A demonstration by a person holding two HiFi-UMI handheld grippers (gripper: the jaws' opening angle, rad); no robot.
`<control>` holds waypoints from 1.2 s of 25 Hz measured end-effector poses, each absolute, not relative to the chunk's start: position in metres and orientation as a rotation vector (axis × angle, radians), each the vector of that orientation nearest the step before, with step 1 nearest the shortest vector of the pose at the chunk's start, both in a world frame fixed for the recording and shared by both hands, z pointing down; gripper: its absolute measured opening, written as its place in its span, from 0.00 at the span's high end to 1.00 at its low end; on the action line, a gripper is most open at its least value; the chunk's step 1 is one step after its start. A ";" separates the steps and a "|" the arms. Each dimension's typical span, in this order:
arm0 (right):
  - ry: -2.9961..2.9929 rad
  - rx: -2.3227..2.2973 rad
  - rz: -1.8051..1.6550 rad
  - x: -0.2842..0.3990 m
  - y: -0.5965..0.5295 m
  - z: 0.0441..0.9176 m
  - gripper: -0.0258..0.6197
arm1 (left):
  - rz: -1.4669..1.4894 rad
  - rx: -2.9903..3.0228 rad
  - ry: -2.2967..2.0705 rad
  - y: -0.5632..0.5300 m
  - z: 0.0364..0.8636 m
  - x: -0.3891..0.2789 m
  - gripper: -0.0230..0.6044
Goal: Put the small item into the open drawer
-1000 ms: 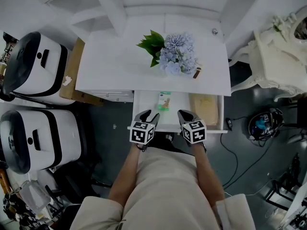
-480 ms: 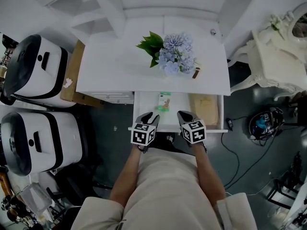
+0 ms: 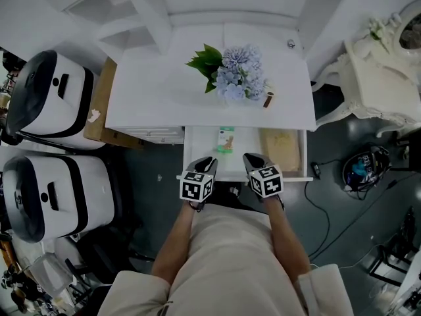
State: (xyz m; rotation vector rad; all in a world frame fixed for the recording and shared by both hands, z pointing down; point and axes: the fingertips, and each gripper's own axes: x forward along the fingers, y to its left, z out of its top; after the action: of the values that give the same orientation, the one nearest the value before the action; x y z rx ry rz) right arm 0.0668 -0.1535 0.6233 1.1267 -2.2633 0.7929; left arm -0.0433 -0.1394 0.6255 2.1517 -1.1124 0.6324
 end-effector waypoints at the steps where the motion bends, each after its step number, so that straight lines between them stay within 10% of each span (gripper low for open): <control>1: -2.263 1.124 0.794 0.067 -0.153 0.624 0.92 | 0.629 2.151 -1.115 -0.140 0.625 -0.044 0.85; 30: -2.245 1.115 0.794 0.073 -0.136 0.630 0.92 | 0.627 2.114 -1.148 -0.125 0.634 -0.054 0.94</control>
State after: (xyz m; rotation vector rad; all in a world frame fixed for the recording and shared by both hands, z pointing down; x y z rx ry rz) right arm 0.0732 -0.1356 0.6296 1.1155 -2.2445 0.7942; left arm -0.0542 -0.1253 0.6337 2.1140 -1.1484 0.6266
